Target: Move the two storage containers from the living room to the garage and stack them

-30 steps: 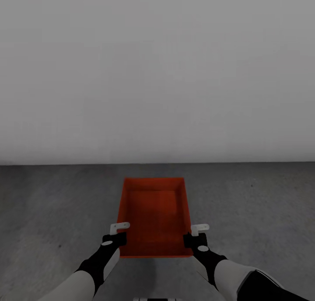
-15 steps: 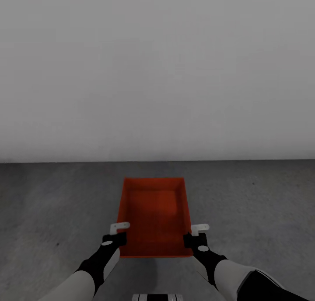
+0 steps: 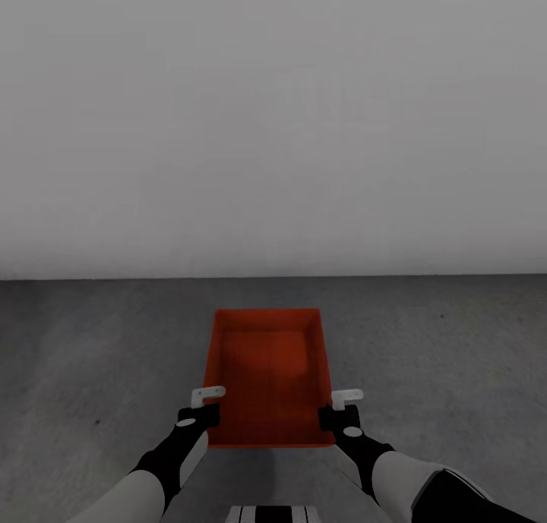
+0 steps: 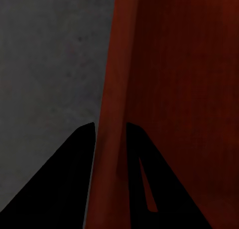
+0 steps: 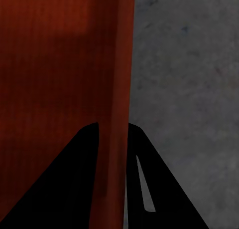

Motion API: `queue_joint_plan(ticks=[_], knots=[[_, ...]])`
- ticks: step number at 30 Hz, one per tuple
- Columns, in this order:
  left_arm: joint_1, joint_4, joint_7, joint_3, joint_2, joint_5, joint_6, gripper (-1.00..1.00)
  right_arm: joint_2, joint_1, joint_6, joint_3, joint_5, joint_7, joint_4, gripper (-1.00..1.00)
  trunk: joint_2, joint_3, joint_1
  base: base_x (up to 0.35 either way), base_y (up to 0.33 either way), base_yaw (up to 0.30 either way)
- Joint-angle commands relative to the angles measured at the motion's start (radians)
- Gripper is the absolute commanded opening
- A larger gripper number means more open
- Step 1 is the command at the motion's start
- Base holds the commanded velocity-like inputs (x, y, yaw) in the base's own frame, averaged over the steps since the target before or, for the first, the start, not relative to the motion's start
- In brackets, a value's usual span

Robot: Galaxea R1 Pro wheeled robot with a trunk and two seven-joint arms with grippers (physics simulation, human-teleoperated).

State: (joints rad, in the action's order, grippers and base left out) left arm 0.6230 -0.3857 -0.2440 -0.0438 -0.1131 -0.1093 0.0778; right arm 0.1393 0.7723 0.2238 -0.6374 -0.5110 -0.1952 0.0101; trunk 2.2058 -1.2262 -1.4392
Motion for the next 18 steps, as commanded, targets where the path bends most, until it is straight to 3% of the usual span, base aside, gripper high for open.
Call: queue_joint_plan(ticks=[1, 18], knots=[[0.0, 0.001, -0.012, 0.009, 0.019, -0.012, 0.007, -1.0, -0.001, 0.001, 0.023, 0.021, -0.009, -0.004, -0.001, -1.0, 0.0, -0.001, 0.0, 0.0, 0.0, 0.0], [0.0, 0.001, -0.012, 0.009, 0.018, -0.012, 0.007, -1.0, -0.001, 0.001, 0.023, 0.021, -0.009, -0.004, -0.001, -1.0, 0.007, -0.004, -0.004, 0.0, 0.0, 0.0]])
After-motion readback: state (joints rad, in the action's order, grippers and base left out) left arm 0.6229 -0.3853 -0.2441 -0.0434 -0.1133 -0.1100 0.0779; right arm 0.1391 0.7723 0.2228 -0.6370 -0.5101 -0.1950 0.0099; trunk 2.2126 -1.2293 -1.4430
